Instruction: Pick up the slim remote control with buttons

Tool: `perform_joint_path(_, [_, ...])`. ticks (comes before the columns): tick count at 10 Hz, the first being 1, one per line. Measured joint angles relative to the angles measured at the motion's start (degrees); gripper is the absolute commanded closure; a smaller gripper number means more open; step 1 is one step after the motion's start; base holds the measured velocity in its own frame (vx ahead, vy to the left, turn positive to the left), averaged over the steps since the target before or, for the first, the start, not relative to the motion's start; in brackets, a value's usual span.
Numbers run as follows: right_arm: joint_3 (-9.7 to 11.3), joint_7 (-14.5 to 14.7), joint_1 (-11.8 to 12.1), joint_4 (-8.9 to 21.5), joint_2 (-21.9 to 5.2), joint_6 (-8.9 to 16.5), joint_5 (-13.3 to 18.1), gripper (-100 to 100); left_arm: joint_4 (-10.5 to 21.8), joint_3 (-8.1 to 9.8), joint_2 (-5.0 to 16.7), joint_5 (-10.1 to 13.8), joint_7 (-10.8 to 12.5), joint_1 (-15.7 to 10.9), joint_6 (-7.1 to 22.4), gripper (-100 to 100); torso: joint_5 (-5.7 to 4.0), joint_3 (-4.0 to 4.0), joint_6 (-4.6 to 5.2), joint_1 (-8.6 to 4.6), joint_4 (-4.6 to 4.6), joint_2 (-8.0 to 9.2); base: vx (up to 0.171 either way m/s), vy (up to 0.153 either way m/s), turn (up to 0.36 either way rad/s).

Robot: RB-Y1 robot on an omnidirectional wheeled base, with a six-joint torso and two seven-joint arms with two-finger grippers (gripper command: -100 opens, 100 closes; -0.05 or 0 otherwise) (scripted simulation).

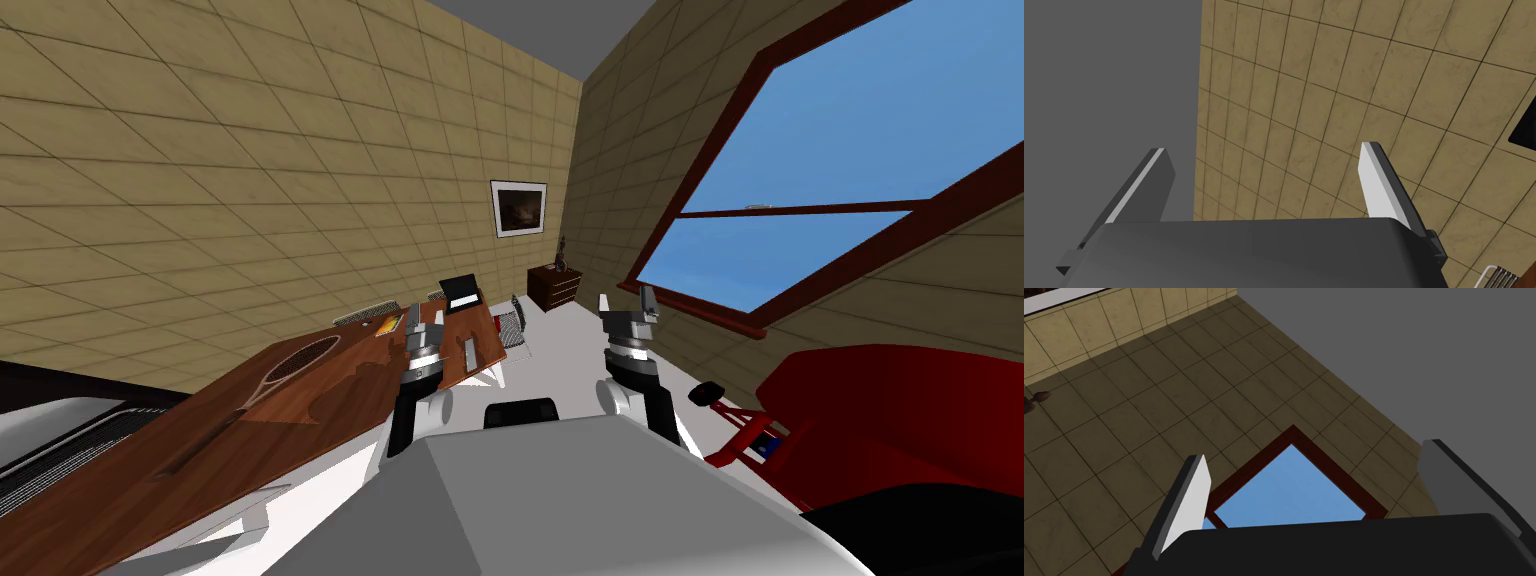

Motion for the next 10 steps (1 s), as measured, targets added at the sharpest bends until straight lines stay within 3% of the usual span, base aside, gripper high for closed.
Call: perform_joint_path(10, [0.0, 0.0, 0.0, 0.0, 0.0, 0.0, 0.0, 0, 1.5, -0.36, 15.5, 3.8, -4.2, 4.1, -0.4, -100, 0.03, 0.19, -0.01, 0.12, 0.08, 0.33, -0.075, 0.014, -0.12])
